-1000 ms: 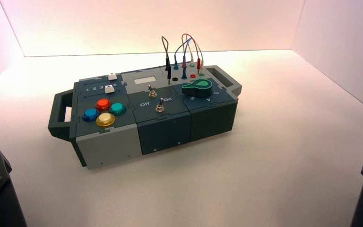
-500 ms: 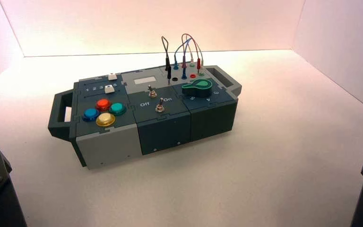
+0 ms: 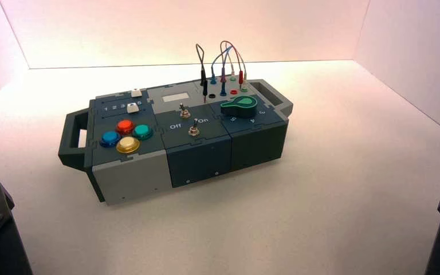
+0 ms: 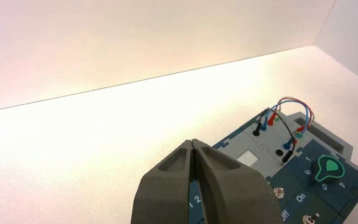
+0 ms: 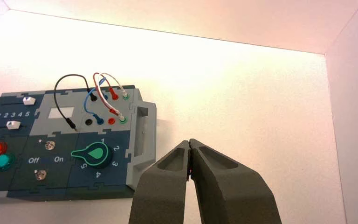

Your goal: Move the top slider to position 2.

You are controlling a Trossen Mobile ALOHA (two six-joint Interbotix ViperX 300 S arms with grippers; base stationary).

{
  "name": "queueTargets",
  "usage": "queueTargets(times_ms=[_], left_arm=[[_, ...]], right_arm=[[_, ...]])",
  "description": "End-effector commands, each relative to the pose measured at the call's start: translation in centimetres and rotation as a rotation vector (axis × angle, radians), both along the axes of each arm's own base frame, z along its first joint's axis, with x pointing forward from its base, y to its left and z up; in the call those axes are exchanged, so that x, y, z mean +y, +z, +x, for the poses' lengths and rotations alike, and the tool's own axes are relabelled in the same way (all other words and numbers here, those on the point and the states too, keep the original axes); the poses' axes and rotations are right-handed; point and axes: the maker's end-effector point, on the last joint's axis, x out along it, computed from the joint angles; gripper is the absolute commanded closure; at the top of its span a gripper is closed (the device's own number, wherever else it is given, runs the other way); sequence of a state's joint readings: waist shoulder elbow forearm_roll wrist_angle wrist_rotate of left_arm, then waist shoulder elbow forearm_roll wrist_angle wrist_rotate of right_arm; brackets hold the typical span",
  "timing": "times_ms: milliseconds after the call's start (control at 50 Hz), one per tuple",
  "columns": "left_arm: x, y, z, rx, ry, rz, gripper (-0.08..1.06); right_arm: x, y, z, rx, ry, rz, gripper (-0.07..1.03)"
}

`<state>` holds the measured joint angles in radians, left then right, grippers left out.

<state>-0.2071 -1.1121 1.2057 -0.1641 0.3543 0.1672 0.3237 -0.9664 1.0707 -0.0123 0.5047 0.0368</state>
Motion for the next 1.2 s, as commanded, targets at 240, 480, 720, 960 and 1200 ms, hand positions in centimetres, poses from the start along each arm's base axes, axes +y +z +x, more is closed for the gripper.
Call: queueTargets(times_ms=[240,480,720,960,1200], left_arm=[[-1.2,-0.2,0.5,0.035,-0.048,0.006,1.01],[-1.6,-1.9,1.3,0.116,-0.057,0.028,1.01],[-1.7,-2.2,1.5,0.133,-0.058,0.035,1.01],[-1.6,-2.0,1.5,0.124,-0.057,0.034,1.01],[-1.7,-2.4,1.6,0.138,-0.059,0.038,1.01]], right_arm=[[0.1,0.9,0.2,-0.017,-0.004,0.012,0.99],[0.0,0.7,0.1,-0.016,-0.004,0.011,0.99],[0.0,0.6,0.1,-0.013,-0.004,0.010,0.99],[0.1,0.7,0.1,-0.014,-0.004,0.012,0.99],[0.1,0.5,0.1,-0.003,-0.003,0.015,0.99]])
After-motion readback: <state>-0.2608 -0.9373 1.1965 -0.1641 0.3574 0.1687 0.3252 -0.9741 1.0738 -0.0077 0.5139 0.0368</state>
